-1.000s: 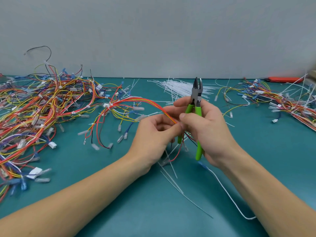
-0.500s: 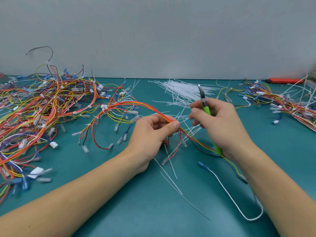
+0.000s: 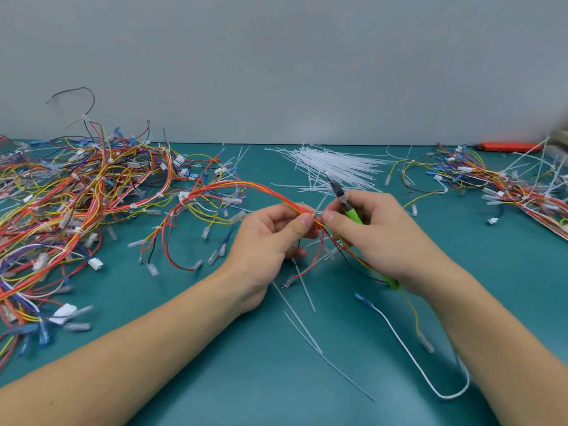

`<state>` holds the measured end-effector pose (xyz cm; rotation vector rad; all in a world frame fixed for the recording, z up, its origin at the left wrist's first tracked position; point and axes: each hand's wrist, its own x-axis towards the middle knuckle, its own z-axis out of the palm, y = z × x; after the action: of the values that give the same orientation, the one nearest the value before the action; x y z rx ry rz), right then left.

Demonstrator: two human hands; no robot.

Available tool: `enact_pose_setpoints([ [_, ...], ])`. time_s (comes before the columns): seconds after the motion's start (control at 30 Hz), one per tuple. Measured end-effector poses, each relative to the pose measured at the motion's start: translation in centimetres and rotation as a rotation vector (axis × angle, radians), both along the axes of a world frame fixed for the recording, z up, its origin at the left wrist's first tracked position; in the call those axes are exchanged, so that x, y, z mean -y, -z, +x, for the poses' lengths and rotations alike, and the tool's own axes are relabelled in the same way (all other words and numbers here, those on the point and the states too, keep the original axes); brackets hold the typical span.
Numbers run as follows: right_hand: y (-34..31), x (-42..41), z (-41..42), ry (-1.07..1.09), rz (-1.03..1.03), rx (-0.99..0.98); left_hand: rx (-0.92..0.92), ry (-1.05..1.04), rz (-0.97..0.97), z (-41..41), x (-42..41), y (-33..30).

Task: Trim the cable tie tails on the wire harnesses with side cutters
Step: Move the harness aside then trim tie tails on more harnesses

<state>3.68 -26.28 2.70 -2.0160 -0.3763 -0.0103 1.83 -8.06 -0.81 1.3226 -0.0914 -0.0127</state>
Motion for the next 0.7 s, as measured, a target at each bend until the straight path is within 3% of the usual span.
enact_pose_setpoints([
  [0.1, -0.2, 0.7, 0.3, -0.023, -0.232, 0.088, -0.05, -0.016, -0.114, 0.4, -0.4, -0.1],
  [0.2, -0.2, 1.5, 0.4, -0.078, -0.384, 0.047, -0.061, -0.019, -0.159, 0.6, -0.6, -0.2],
  [0.7, 0.2, 0.9, 0.0, -0.132, -0.33, -0.107, -0.03, -0.013, -0.132, 0.4, -0.4, 0.0],
])
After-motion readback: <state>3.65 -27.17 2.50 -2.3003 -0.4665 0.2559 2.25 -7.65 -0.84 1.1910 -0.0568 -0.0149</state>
